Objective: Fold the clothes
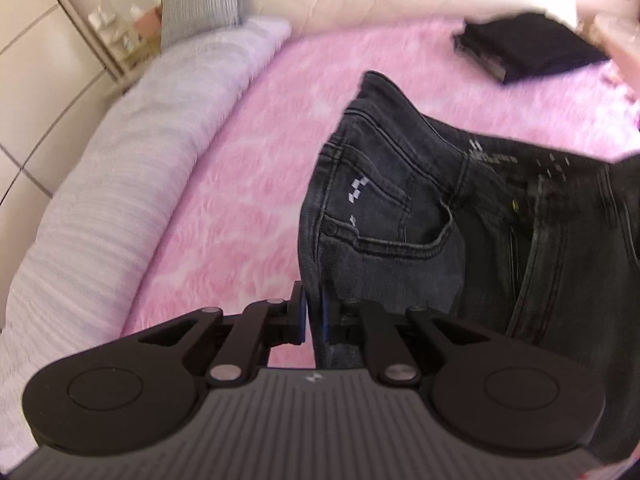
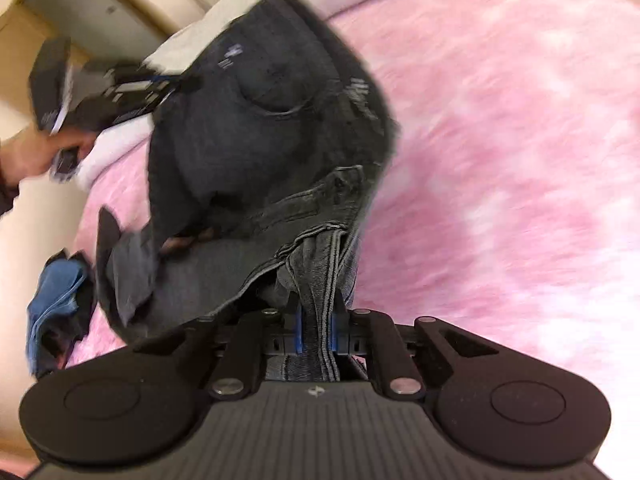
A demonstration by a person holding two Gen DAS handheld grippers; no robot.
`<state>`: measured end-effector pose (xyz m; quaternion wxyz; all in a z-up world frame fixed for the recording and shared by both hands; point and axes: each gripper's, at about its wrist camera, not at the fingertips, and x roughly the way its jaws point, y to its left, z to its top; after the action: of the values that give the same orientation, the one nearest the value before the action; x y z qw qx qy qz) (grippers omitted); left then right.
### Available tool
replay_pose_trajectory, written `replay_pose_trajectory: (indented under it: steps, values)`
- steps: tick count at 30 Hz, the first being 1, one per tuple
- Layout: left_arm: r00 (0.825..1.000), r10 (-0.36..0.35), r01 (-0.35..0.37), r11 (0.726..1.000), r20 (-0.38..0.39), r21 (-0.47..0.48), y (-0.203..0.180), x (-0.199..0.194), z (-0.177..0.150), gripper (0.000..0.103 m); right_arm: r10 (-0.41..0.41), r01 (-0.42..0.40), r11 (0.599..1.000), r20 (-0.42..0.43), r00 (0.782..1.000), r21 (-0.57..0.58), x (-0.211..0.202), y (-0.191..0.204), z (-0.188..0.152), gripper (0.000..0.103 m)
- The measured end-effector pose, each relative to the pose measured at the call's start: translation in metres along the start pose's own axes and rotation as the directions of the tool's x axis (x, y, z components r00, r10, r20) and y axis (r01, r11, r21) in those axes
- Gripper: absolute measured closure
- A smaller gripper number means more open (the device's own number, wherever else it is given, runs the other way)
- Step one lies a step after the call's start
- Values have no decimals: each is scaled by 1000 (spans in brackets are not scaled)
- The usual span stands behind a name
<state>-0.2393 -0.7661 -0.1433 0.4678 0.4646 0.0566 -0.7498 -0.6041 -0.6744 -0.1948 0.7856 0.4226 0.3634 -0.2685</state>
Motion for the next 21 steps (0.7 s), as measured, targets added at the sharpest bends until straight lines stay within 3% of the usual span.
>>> replay_pose_trajectory:
  steps: [4,8,12,16,19,20,21]
  values:
    - [997,-23,25,999,76,-26,6,-5,37,96,-114,115,991,12,993,-72,-40,-4,8,93]
    - [995,-25,26,1000,99,-5,9,22,84,96,-183,184,978,21,983,-102,-57,-27,33,93]
    - [998,-9,10,1000,60,-17,9,84,125,96,-207,208,971,23,978,-116,-6,-62,49,93]
    - [1000,17,-18,999,-22,-37,3,155,156,92,-224,225,967,22,974,-117,18,-127,96,90]
    - [996,47,-53,995,-78,-81,-1,190,158,77,-256,256,960,19,967,-117,34,-162,108,61]
    - [995,54,-63,993,-88,-98,-1,197,157,65,-278,279,953,26,960,-121,39,-167,108,51]
    - [995,53,-63,991,-86,-122,-1,195,152,62,-299,301,945,32,954,-125,43,-173,107,50]
